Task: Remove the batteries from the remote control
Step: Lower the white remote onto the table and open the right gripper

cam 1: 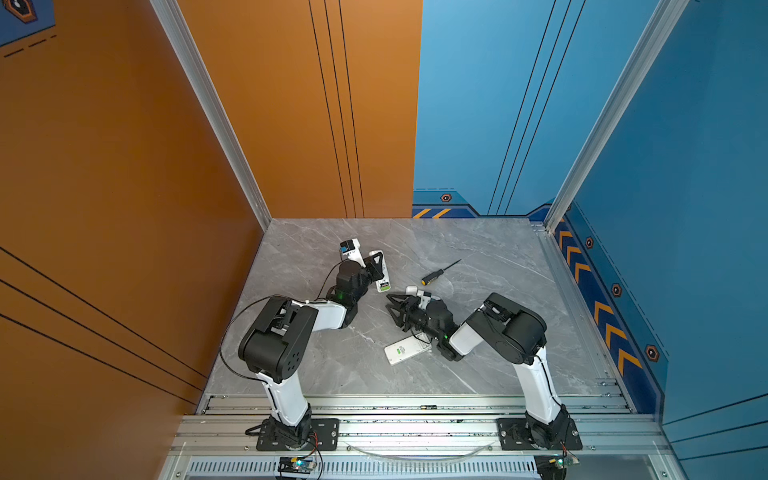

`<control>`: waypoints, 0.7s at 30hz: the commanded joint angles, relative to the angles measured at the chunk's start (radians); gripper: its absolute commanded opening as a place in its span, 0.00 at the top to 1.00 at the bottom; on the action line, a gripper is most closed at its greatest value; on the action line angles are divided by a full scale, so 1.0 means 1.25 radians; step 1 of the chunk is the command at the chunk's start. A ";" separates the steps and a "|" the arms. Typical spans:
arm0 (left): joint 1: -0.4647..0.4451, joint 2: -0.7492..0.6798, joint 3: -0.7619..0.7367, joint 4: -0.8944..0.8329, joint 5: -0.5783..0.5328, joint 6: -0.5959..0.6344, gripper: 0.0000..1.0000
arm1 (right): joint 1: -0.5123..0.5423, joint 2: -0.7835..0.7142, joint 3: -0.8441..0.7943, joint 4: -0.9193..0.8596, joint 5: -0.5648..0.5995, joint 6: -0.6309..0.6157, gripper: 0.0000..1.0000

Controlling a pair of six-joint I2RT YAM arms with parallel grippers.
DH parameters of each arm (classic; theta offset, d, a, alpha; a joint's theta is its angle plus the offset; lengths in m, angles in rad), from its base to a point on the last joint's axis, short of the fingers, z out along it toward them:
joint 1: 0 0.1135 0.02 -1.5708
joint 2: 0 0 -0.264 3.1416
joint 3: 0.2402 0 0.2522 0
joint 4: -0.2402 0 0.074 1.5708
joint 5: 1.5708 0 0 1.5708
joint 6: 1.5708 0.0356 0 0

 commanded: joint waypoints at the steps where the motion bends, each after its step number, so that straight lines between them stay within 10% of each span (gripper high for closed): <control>1: 0.009 0.003 -0.020 0.009 -0.015 -0.023 1.00 | -0.023 -0.080 -0.024 -0.016 0.011 -0.032 0.47; 6: 0.011 0.012 -0.090 0.014 -0.082 -0.142 1.00 | -0.097 -0.269 -0.003 -0.365 -0.103 -0.196 0.34; 13: -0.036 -0.025 -0.191 0.026 -0.271 -0.267 0.80 | -0.222 -0.419 0.325 -1.411 -0.057 -0.687 0.28; 21: -0.105 -0.015 -0.270 0.057 -0.433 -0.397 0.31 | -0.313 -0.239 0.577 -1.618 -0.023 -0.825 0.29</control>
